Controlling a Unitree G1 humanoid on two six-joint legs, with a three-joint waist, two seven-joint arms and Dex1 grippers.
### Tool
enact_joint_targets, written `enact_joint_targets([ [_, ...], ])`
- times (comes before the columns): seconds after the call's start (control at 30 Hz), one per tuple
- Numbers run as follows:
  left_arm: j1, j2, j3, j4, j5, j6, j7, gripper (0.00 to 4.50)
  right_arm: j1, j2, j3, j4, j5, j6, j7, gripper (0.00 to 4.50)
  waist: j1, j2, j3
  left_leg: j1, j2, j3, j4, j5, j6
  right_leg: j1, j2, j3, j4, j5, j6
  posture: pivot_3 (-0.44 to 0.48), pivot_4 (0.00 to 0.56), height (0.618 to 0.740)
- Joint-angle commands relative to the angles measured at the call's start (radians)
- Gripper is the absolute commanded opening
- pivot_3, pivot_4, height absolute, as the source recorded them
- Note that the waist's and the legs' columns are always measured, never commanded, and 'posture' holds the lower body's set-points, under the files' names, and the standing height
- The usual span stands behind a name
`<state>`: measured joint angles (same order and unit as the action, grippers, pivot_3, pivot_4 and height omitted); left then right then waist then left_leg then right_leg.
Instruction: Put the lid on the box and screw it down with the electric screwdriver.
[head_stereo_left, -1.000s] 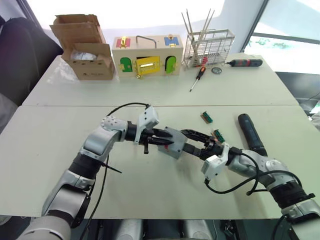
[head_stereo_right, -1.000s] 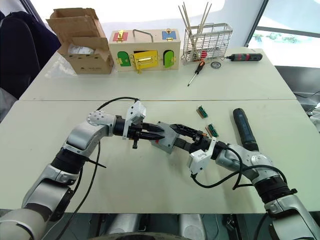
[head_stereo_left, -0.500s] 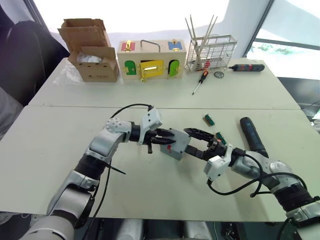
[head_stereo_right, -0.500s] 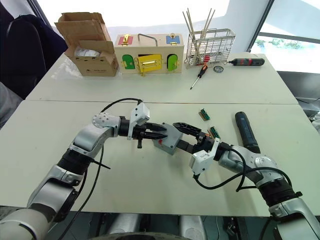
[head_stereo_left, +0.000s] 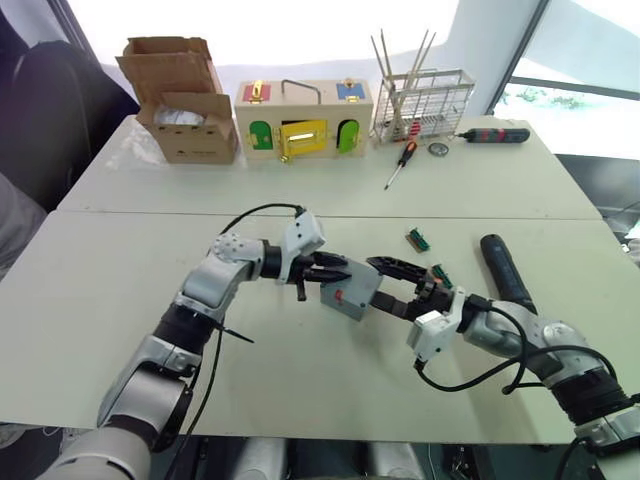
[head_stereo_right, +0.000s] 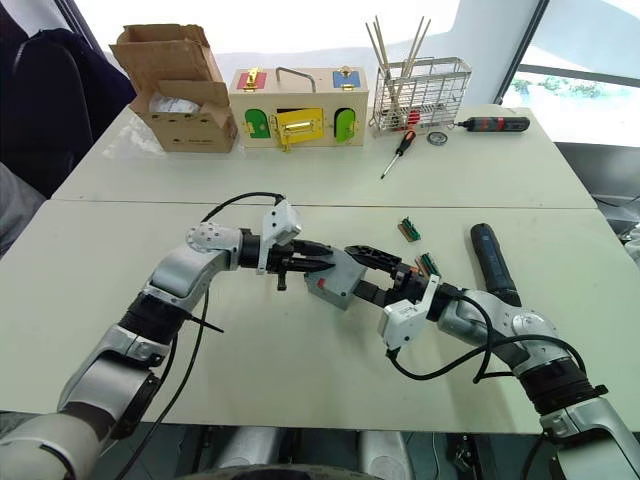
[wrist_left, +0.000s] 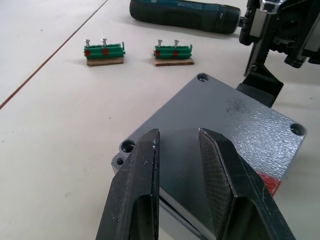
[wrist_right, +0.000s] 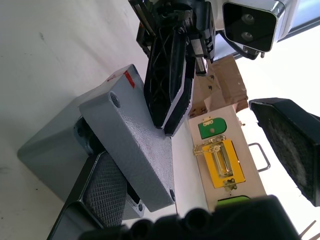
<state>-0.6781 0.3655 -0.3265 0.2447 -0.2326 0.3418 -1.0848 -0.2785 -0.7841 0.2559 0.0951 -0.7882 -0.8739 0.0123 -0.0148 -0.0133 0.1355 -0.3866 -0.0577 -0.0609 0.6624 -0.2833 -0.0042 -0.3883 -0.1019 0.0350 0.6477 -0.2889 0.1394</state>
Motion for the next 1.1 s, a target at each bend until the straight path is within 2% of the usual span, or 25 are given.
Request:
enact_joint_targets([
  [0.03,0.021,-0.004,-0.03,0.034,0.055,0.01,0.021,1.2,0.003,0.003,-0.002,-0.035,0.04,0.017,0.048,4.48,0.0,0.0,0.0,0.0,0.0,0.0,0.0,0.0,0.0,0.0,0.0,0.0,0.0,0.0,0.0,0.0,0.15,0.73],
  [0.4,0.018,-0.014,-0.017,0.036,0.053,0.0,0.033,1.2,0.005,0.009,-0.016,-0.041,0.102,0.051,0.12,4.48,0.0,0.0,0.0,0.0,0.0,0.0,0.0,0.0,0.0,0.0,0.0,0.0,0.0,0.0,0.0,0.0,0.15,0.73],
  [0.67,0.026,0.0,-0.058,0.082,0.139,-0.079,0.051,1.2,0.038,-0.04,-0.051,-0.106,0.191,0.075,0.213,4.48,0.006,0.0,0.0,0.0,0.0,0.0,0.0,0.0,0.001,0.0,0.0,0.0,-0.001,0.0,0.0,0.0,0.15,0.73],
  [1.1,0.031,-0.019,-0.066,0.107,0.17,-0.098,0.054,1.2,0.058,-0.045,-0.072,-0.192,0.272,0.125,0.335,4.48,0.005,0.0,0.0,-0.001,0.0,0.0,0.0,-0.002,0.002,0.0,0.0,0.0,-0.002,0.0,0.0,0.0,0.15,0.73],
])
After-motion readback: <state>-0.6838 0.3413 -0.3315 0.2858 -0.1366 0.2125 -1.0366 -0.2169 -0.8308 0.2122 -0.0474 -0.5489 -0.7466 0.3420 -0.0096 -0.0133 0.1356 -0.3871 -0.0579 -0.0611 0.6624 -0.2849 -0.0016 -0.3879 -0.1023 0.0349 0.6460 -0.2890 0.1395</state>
